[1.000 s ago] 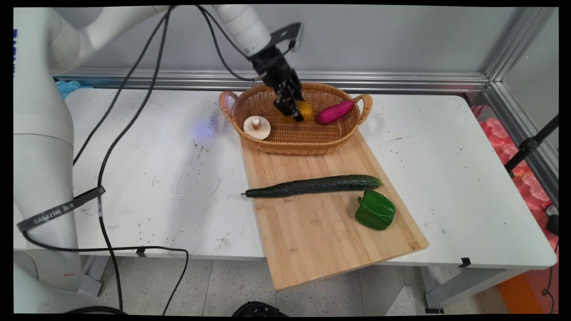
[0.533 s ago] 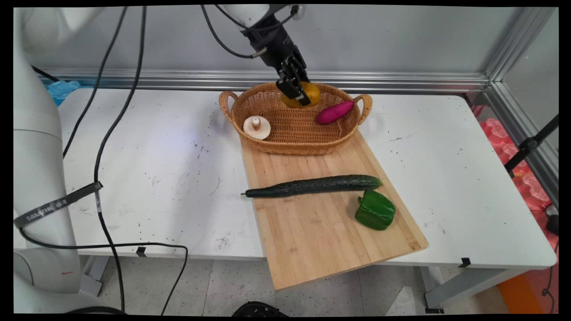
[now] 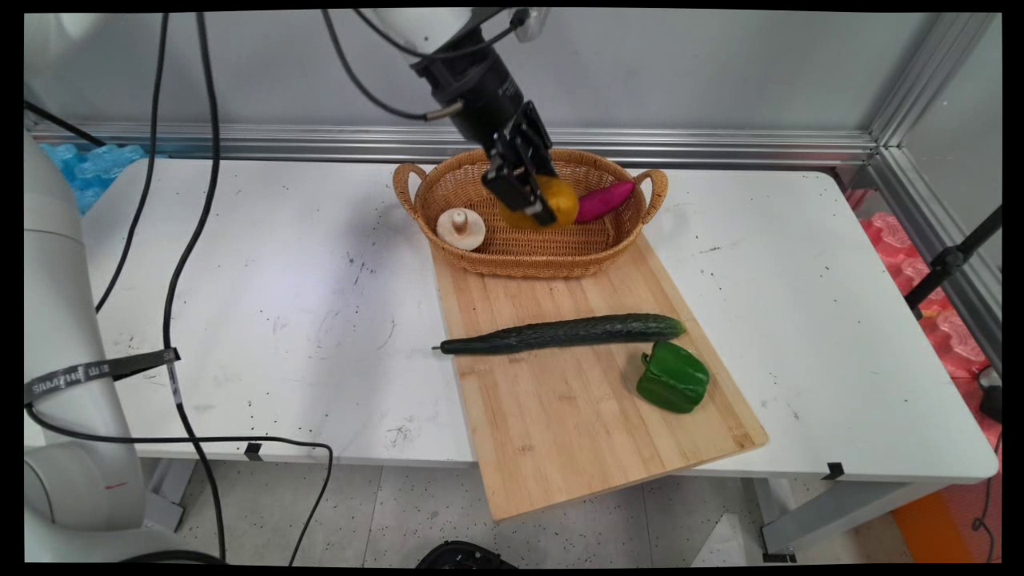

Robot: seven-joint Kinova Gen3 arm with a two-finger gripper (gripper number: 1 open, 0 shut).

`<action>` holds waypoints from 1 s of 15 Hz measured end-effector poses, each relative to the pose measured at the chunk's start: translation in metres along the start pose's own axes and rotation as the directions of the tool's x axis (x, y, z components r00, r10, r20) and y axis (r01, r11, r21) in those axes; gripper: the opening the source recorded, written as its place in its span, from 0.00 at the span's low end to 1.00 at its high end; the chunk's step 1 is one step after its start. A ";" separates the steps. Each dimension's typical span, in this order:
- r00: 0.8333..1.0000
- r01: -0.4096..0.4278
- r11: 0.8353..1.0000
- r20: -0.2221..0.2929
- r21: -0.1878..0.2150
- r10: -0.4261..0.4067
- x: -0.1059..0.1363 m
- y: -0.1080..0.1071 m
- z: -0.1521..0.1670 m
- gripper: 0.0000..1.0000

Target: Place the picked object on the cutting board

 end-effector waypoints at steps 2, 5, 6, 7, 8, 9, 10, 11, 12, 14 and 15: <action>1.000 -0.027 0.999 0.009 -0.025 0.027 0.003 0.024 0.004 0.00; 0.998 -0.065 0.997 0.021 -0.047 0.066 0.003 0.049 0.012 0.00; 0.996 -0.081 0.995 0.026 -0.054 0.082 0.003 0.057 0.016 0.00; 0.995 -0.091 0.994 0.031 -0.058 0.093 0.002 0.064 0.020 0.00; 0.994 -0.099 0.993 0.036 -0.062 0.101 0.002 0.071 0.024 0.00; 0.994 -0.104 0.992 0.039 -0.064 0.107 0.001 0.076 0.028 0.00; 0.992 -0.112 0.991 0.045 -0.069 0.116 0.001 0.085 0.035 0.00; 0.991 -0.120 0.990 0.050 -0.074 0.124 0.001 0.093 0.042 0.00; 0.990 -0.127 0.989 0.053 -0.077 0.131 0.001 0.100 0.049 0.00; 0.987 -0.142 0.986 0.059 -0.083 0.147 0.002 0.110 0.061 0.00; 0.985 -0.154 0.984 0.064 -0.087 0.159 0.002 0.116 0.071 0.00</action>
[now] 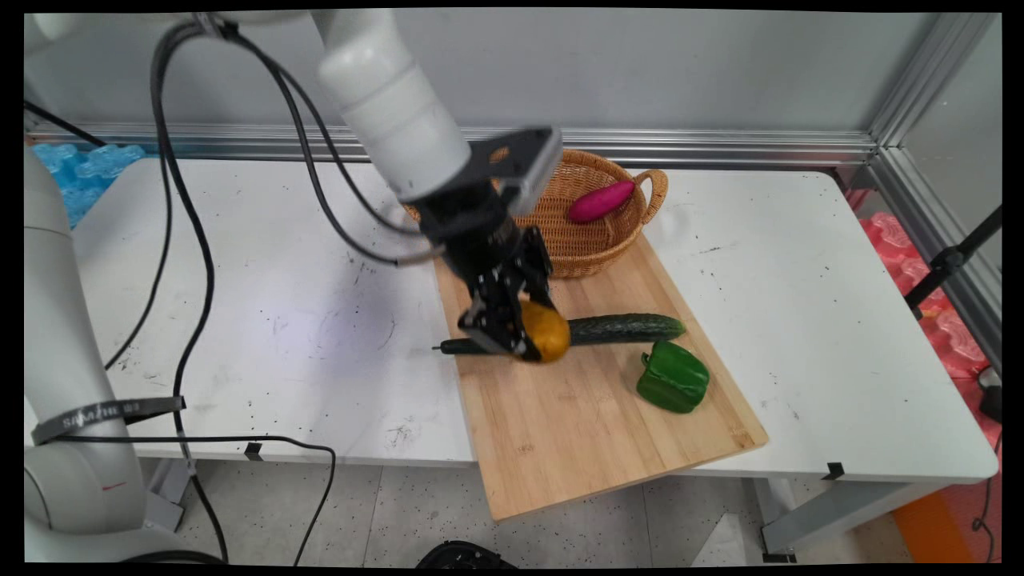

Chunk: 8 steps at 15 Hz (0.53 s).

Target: Place the picked object on the cutting board

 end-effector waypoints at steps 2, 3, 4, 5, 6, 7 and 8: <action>1.000 -0.024 1.000 0.012 -0.006 0.024 0.001 0.007 0.018 0.00; 0.999 -0.035 0.999 0.019 -0.008 0.035 0.001 0.010 0.026 0.00; 0.999 -0.048 0.999 0.026 -0.012 0.048 0.000 0.013 0.035 0.00; 0.998 -0.058 0.998 0.032 -0.015 0.059 -0.001 0.015 0.043 0.00; 0.997 -0.071 0.997 0.040 -0.020 0.072 -0.002 0.018 0.053 0.00; 0.996 -0.082 0.996 0.046 -0.025 0.083 -0.004 0.020 0.060 0.00; 0.994 -0.093 0.995 0.053 -0.030 0.094 -0.006 0.022 0.069 0.00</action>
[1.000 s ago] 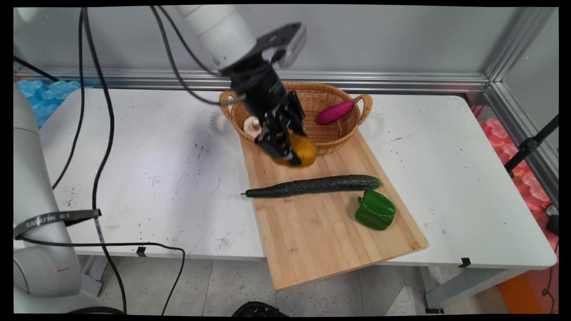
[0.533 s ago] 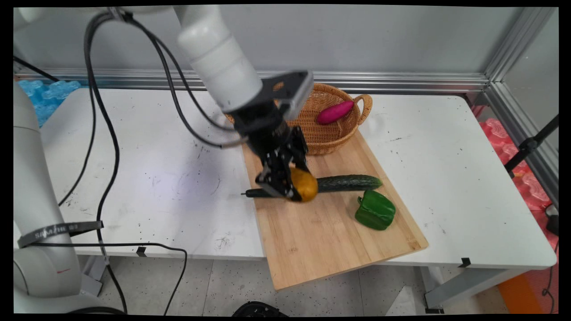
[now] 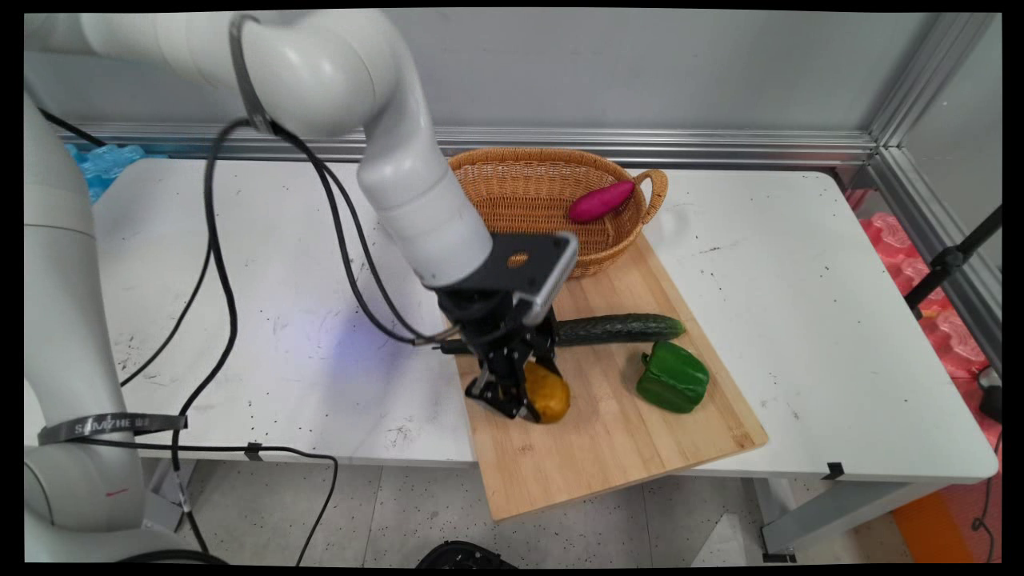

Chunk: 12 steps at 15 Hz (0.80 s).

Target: Place the picked object on the cutting board

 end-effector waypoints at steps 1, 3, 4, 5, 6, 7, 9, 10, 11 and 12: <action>1.000 -0.010 1.000 0.008 -0.005 0.010 -0.001 0.002 0.008 0.00; 0.999 -0.025 1.000 0.022 -0.011 0.025 -0.005 0.004 0.021 0.00; 0.999 -0.030 0.999 0.028 -0.013 0.030 -0.007 0.005 0.027 0.00; 0.999 -0.035 0.999 0.033 -0.015 0.035 -0.009 0.006 0.033 0.00; 0.999 -0.039 0.999 0.036 -0.016 0.039 -0.010 0.007 0.037 0.00; 0.998 -0.043 0.999 0.037 -0.017 0.043 -0.011 0.008 0.041 0.00; 0.998 -0.052 0.998 0.032 -0.019 0.053 -0.011 0.010 0.046 1.00; 0.998 -0.058 0.998 0.028 -0.016 0.058 -0.011 0.009 0.047 1.00; 0.998 -0.063 0.998 0.024 -0.013 0.063 -0.011 0.009 0.046 1.00; 0.998 -0.066 0.998 0.020 -0.010 0.066 -0.010 0.009 0.046 1.00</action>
